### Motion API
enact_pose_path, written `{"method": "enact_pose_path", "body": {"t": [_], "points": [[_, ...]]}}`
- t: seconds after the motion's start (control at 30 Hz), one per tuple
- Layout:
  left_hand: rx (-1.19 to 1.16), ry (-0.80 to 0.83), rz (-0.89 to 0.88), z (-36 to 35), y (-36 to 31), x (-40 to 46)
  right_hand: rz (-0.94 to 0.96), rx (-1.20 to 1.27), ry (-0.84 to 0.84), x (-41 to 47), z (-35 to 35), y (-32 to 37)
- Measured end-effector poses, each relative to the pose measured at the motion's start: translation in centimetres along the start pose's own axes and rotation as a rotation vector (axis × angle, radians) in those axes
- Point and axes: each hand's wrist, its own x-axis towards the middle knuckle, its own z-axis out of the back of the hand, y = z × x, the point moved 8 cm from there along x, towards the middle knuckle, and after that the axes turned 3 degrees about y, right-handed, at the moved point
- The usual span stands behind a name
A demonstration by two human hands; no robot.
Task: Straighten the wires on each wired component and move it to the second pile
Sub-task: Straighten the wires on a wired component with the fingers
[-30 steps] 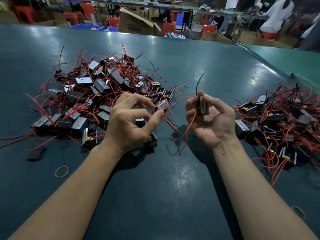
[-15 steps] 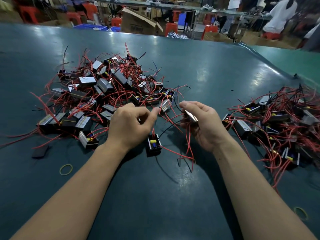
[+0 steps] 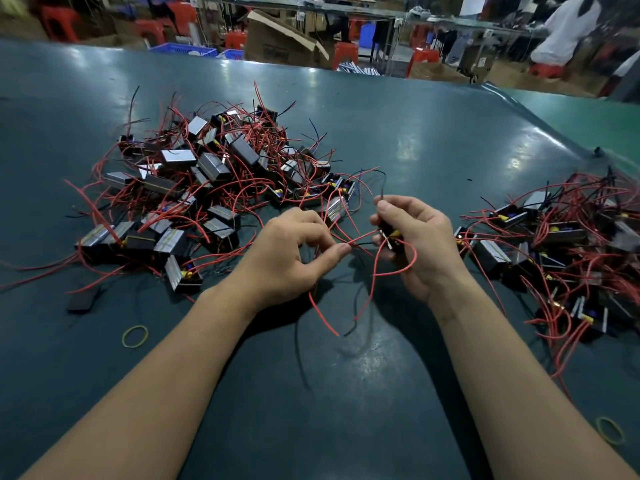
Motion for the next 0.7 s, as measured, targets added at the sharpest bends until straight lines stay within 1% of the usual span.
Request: {"method": "enact_pose_path", "body": {"t": [0.1, 0.17, 0.2, 0.27, 0.3, 0.4, 0.53, 0.6, 0.63, 0.7], "points": [[-0.007, 0.071, 0.044, -0.3, 0.6, -0.1, 0.144, -0.092, -0.193, 0.2, 2.3, 1.6], [-0.037, -0.001, 0.054, 0.3, 0.6, -0.1, 0.185, -0.055, -0.29, 0.3, 4.1, 2.6], [-0.081, -0.065, 0.081, 0.9, 0.7, -0.1, 0.168, 0.008, -0.288, 0.3, 4.5, 2.6], [-0.187, -0.157, 0.139, 1.7, 1.0, -0.2, 0.115, 0.079, -0.215, 0.4, 4.1, 2.3], [-0.215, -0.175, 0.148, 1.9, 1.0, -0.3, 0.1, 0.063, -0.169, 0.4, 3.5, 2.1], [-0.199, -0.185, 0.145, 2.0, 0.8, -0.4, 0.079, 0.011, -0.061, 0.3, 1.4, 1.2], [-0.226, -0.174, 0.14, 1.7, 0.7, -0.5, 0.069, 0.082, -0.011, 0.1, 0.2, 0.7], [-0.28, -0.194, 0.144, 1.6, 0.9, -0.4, 0.065, 0.114, 0.002, 0.0, -0.1, 0.7], [-0.307, -0.204, 0.144, 1.6, 1.1, -0.4, 0.061, 0.098, 0.016, 0.0, -0.2, 0.7], [-0.34, -0.21, 0.147, 1.6, 1.2, -0.4, 0.085, -0.032, 0.046, -0.2, -0.5, 0.7]]}}
